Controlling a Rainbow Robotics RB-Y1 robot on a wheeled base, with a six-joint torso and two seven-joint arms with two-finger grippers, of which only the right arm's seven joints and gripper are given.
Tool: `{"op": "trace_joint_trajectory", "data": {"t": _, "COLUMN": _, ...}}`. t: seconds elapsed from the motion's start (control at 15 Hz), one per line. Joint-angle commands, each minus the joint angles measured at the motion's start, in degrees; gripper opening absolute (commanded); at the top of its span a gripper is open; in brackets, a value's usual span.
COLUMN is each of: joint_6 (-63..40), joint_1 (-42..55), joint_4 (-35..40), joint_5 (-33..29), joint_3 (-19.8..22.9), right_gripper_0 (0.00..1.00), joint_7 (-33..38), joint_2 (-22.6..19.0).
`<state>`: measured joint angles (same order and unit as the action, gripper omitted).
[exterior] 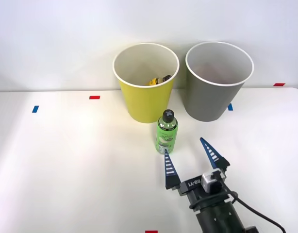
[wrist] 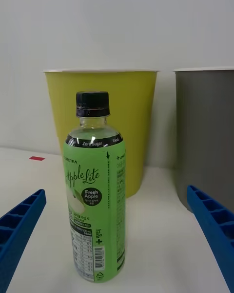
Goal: Put cans in the gray bin, plastic bottles in the light green bin
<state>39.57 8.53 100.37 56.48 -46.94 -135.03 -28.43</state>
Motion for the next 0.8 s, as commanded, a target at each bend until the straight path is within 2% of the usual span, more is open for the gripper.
{"op": "trace_joint_trajectory", "data": {"t": 0.07, "joint_6": -2.92, "joint_1": -2.64, "joint_4": 0.00, "joint_5": 4.17, "joint_3": 0.01, "right_gripper_0": 1.00, "joint_7": -4.10, "joint_2": 1.88}}
{"op": "trace_joint_trajectory", "data": {"t": 0.4, "joint_6": -3.71, "joint_1": -7.56, "joint_4": 0.00, "joint_5": 20.78, "joint_3": -0.96, "right_gripper_0": 1.00, "joint_7": -19.97, "joint_2": 5.49}}
{"op": "trace_joint_trajectory", "data": {"t": 0.67, "joint_6": -3.80, "joint_1": -10.72, "joint_4": 0.00, "joint_5": 30.89, "joint_3": -1.40, "right_gripper_0": 1.00, "joint_7": -19.97, "joint_2": 7.07}}
{"op": "trace_joint_trajectory", "data": {"t": 0.8, "joint_6": -3.80, "joint_1": -11.43, "joint_4": 0.00, "joint_5": 33.79, "joint_3": -1.49, "right_gripper_0": 1.00, "joint_7": -19.97, "joint_2": 7.42}}
